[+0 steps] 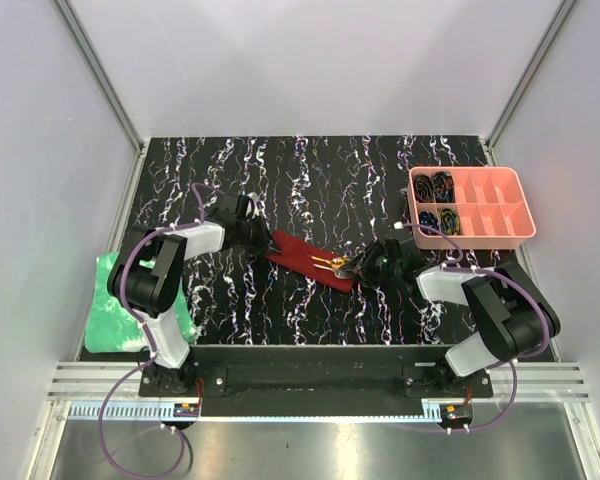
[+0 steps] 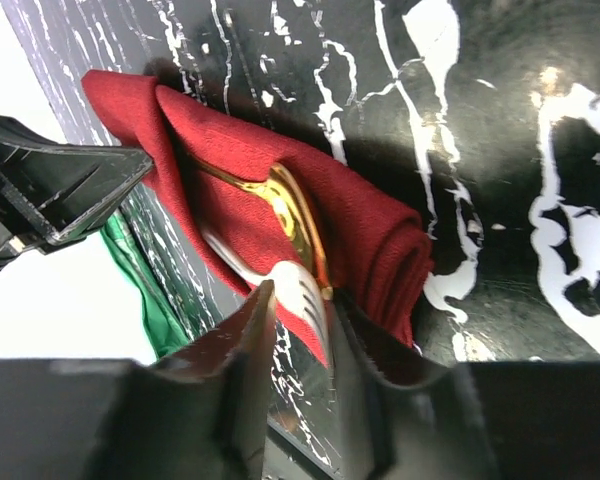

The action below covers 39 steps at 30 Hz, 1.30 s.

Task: Fold the napkin into a case and place the utensils inside
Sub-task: Stuff the fork into the folded napkin.

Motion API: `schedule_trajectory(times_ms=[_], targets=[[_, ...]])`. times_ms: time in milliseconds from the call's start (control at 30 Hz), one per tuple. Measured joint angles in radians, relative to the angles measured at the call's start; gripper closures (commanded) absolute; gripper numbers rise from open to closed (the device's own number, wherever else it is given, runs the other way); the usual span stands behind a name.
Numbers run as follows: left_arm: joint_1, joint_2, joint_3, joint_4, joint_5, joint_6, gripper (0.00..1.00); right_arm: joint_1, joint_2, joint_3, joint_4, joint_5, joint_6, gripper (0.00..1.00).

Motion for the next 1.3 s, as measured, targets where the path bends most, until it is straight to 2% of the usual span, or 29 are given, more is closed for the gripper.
schedule_trajectory(times_ms=[100,233,333,533,633,667,700,933,1300], targets=[[0.000,-0.002,0.000,0.000,0.000,0.000,1.00,0.002,-0.003,0.004,0.000,-0.006,-0.003,0.44],[-0.006,-0.029,0.000,-0.021,-0.007,0.003,1.00,0.002,-0.057,0.004,-0.051,-0.008,-0.019,0.36],[-0.013,-0.076,0.000,-0.040,-0.011,0.009,1.00,0.002,-0.120,0.004,-0.105,-0.006,-0.039,0.36],[-0.021,-0.130,0.000,-0.046,-0.022,0.013,1.00,0.002,-0.143,0.007,-0.161,-0.001,-0.083,0.50],[-0.022,-0.130,0.000,-0.058,-0.028,0.015,1.00,0.002,-0.113,0.017,-0.176,-0.003,-0.100,0.74],[-0.022,-0.130,0.000,-0.059,-0.031,0.017,1.00,0.002,-0.101,0.021,-0.179,-0.006,-0.103,0.85],[-0.022,-0.130,0.000,-0.062,-0.035,0.019,1.00,0.002,-0.092,0.023,-0.180,-0.009,-0.108,0.88],[-0.022,-0.130,0.000,-0.088,-0.060,0.030,1.00,0.003,-0.060,0.029,-0.176,-0.029,-0.085,0.97],[0.018,-0.105,0.035,-0.146,-0.105,0.036,0.98,0.010,-0.053,0.029,-0.130,-0.043,-0.036,0.99]])
